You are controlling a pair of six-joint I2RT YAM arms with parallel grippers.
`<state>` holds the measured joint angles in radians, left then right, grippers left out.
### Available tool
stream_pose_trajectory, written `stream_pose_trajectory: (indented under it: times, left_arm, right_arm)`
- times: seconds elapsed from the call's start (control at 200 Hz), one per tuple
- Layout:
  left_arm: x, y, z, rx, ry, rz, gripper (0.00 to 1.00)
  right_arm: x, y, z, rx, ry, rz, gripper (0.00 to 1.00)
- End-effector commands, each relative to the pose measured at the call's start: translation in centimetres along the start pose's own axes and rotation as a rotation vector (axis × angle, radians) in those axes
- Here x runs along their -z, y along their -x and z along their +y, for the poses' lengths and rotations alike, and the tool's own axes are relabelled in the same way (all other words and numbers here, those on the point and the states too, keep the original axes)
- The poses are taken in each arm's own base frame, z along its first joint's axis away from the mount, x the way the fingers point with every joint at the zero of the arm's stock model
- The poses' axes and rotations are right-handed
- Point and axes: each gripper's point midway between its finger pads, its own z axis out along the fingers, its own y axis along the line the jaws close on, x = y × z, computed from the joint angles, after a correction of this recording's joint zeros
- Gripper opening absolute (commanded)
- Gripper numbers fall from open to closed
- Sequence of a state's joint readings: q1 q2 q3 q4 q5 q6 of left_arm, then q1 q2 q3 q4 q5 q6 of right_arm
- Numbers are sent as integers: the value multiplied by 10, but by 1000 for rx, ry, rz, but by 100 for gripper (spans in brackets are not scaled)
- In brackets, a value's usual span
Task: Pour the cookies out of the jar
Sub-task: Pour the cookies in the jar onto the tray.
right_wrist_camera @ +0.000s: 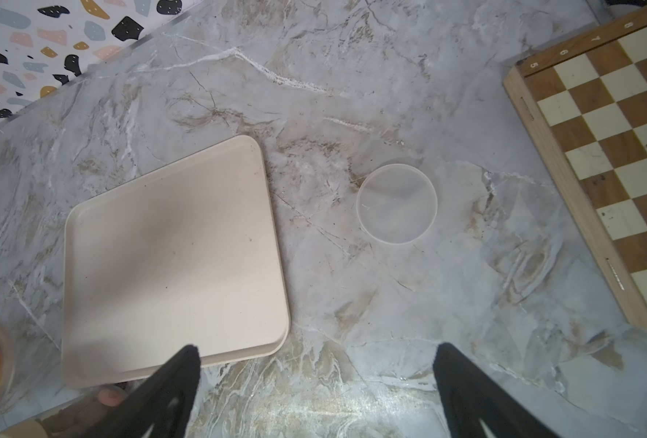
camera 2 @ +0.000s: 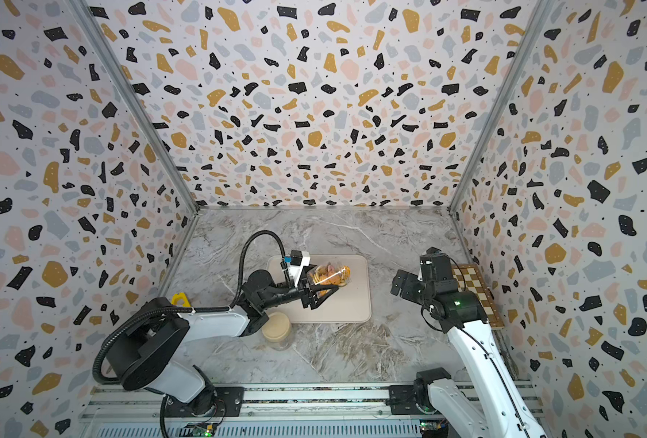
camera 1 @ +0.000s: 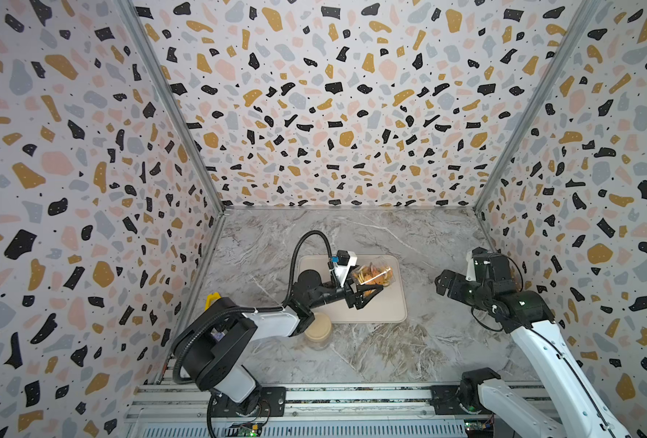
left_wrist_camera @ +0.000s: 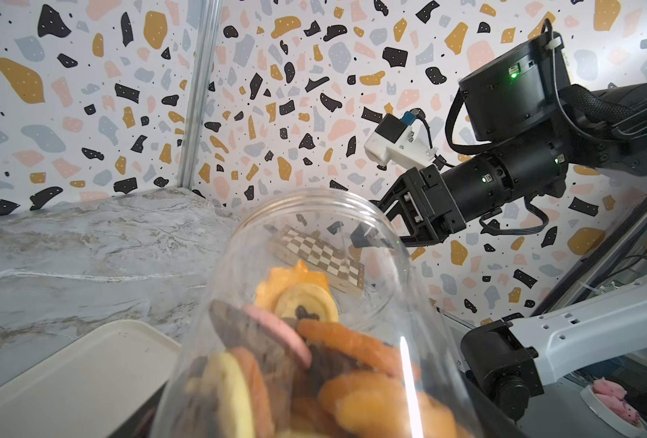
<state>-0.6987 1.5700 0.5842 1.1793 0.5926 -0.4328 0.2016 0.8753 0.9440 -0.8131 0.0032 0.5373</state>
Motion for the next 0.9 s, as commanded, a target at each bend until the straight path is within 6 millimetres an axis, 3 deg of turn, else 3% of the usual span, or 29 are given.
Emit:
stream_pose_trajectory:
  times: [0.0,0.235,0.521,0.896]
  left_arm:
    - [4,41,-9,-146,-75,-136,0]
    - [3,8,25,-150,-34,48,0]
    - [5,-6,60,-88,-5,28,0]
    - [1,-50,85,-65,30,187,0]
  right_arm:
    - [2,-2,-1,7,0,13,98]
    - [-1,-3,-3,-3,7,19,98]
    - [-5,-10,-3,-3,20,48,98]
    - [-5,-6,1,-6,37,43,98]
